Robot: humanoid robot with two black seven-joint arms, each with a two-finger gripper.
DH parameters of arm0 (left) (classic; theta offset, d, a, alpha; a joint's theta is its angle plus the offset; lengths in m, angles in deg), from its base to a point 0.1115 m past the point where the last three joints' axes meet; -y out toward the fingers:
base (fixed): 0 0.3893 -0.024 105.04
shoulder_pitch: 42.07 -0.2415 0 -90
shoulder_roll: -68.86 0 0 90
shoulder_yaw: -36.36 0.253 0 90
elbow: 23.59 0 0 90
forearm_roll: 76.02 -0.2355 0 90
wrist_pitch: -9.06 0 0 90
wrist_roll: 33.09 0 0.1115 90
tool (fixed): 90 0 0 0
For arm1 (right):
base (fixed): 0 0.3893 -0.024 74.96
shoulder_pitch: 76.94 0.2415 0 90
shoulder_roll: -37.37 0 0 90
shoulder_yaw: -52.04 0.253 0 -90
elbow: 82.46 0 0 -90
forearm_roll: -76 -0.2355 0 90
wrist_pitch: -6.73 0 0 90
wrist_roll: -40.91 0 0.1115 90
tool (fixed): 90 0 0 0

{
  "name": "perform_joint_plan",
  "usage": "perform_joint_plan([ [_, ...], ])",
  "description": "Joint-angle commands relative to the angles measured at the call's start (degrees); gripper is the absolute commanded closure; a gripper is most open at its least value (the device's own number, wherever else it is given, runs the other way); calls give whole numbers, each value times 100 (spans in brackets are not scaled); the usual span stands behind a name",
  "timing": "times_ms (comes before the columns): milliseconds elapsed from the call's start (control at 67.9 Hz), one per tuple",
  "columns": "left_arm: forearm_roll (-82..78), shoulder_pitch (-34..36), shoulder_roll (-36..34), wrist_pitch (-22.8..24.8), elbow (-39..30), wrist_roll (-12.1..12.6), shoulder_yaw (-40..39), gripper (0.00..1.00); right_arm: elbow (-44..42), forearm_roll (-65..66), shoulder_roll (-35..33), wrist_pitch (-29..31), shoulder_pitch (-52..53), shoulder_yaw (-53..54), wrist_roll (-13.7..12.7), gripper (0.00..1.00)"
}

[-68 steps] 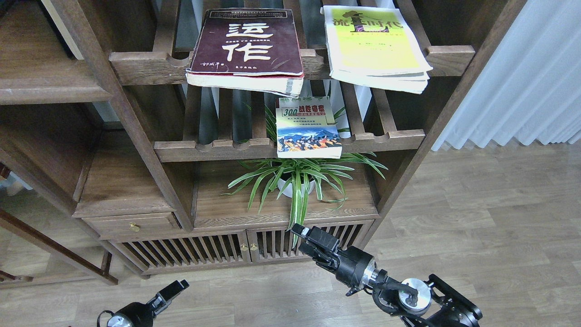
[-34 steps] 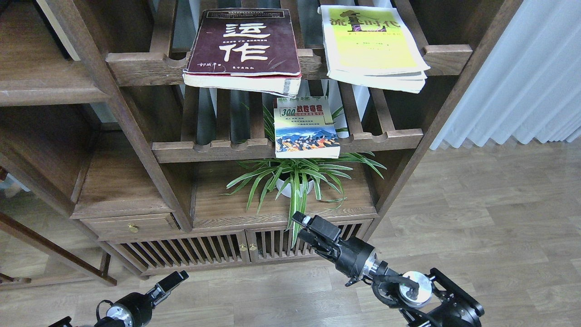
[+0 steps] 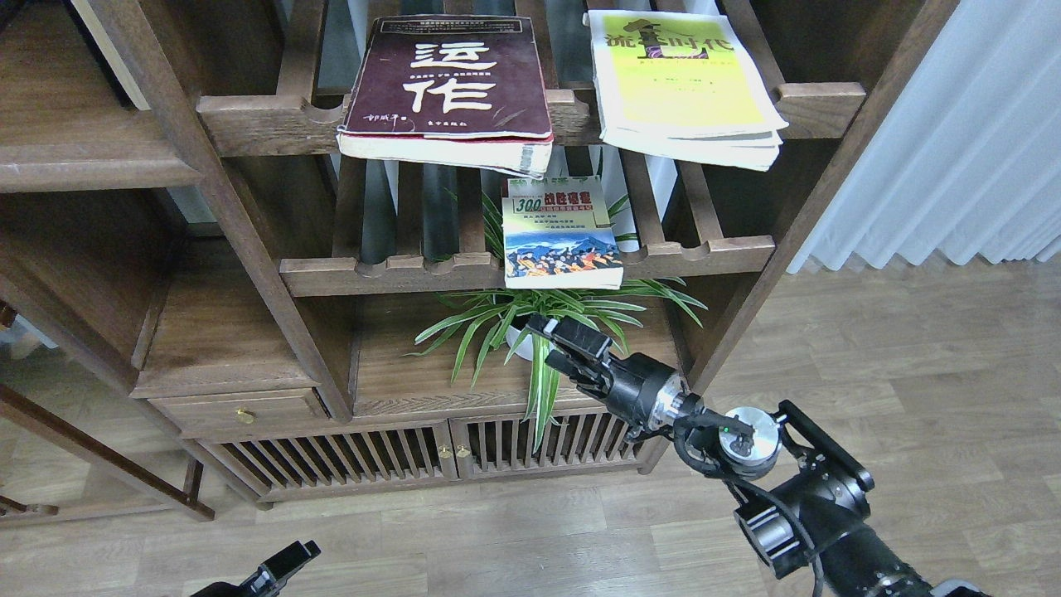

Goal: Organize books on shelf
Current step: 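Reach the right gripper toward the small colourful paperback on the middle shelf, then grasp the colourful paperback with the right gripper and pull it off the shelf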

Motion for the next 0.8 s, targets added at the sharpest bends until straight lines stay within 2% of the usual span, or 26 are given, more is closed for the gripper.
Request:
perform_joint_plan([
  [0, 0, -33, 0, 0, 14, -5, 0, 0, 6, -8, 0, -140, 178, 87, 0, 3],
  [398, 0, -33, 9, 0, 32, 4, -8, 0, -485, 1, 0, -316, 442, 122, 0, 4],
  [781, 79, -41, 18, 0, 50, 4, -8, 0, -1066, 1, 0, -325, 899, 588, 0, 14],
])
